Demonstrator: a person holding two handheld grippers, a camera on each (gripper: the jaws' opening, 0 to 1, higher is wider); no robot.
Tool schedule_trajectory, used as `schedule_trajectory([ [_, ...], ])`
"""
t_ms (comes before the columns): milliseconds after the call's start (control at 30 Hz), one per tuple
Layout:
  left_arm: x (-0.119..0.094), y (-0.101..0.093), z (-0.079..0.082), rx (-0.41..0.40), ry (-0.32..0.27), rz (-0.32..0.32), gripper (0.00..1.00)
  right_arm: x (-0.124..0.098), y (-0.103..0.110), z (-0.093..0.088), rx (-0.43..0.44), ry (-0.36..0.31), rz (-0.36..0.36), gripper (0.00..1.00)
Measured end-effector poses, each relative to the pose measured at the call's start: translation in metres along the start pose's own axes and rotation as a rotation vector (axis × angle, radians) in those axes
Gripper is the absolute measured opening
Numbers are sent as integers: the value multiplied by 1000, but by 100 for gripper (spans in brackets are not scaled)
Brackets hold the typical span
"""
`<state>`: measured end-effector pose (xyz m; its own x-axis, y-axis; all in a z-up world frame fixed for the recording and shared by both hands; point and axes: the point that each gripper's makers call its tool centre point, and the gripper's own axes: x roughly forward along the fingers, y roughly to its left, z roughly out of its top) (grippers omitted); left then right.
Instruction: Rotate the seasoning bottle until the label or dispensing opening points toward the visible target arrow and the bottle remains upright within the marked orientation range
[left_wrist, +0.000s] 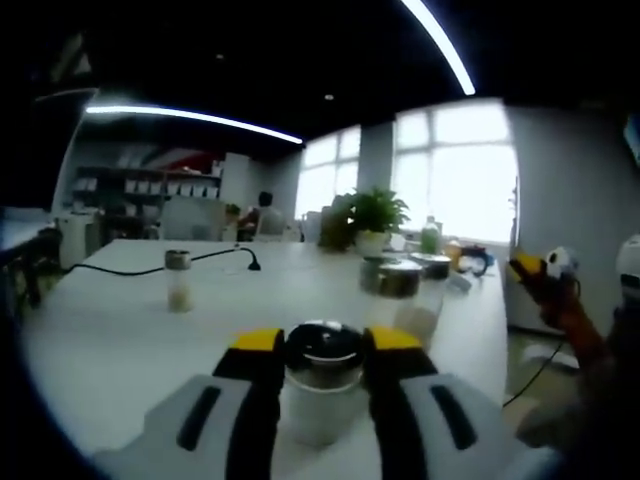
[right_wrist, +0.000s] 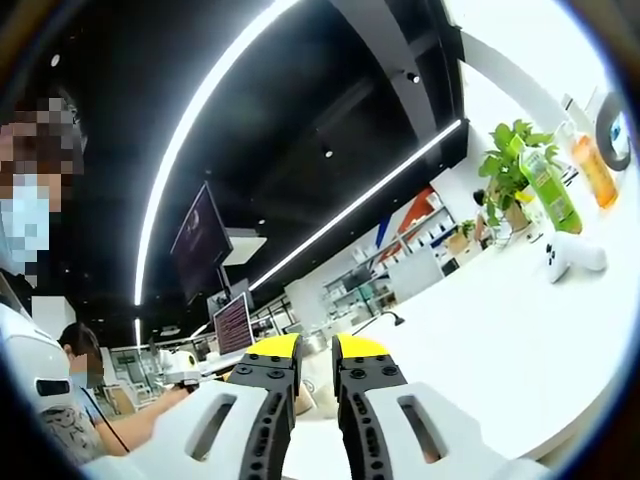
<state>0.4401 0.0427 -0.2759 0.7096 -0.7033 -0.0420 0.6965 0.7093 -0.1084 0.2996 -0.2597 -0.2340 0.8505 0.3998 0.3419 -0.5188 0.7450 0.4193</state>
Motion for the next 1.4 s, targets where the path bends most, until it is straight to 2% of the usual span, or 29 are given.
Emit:
schedule_trajectory([
  [500,0,0,-1,-21,17,-91,33,3,6,-3,-6,16,23,10],
  [800,0,-2,-1,-10,23,-114,33,4,9,-4,-10,18,31,10],
  [1400,4,-2,-2,-17,49,-237,33,6,14,-7,-3,32,57,10],
])
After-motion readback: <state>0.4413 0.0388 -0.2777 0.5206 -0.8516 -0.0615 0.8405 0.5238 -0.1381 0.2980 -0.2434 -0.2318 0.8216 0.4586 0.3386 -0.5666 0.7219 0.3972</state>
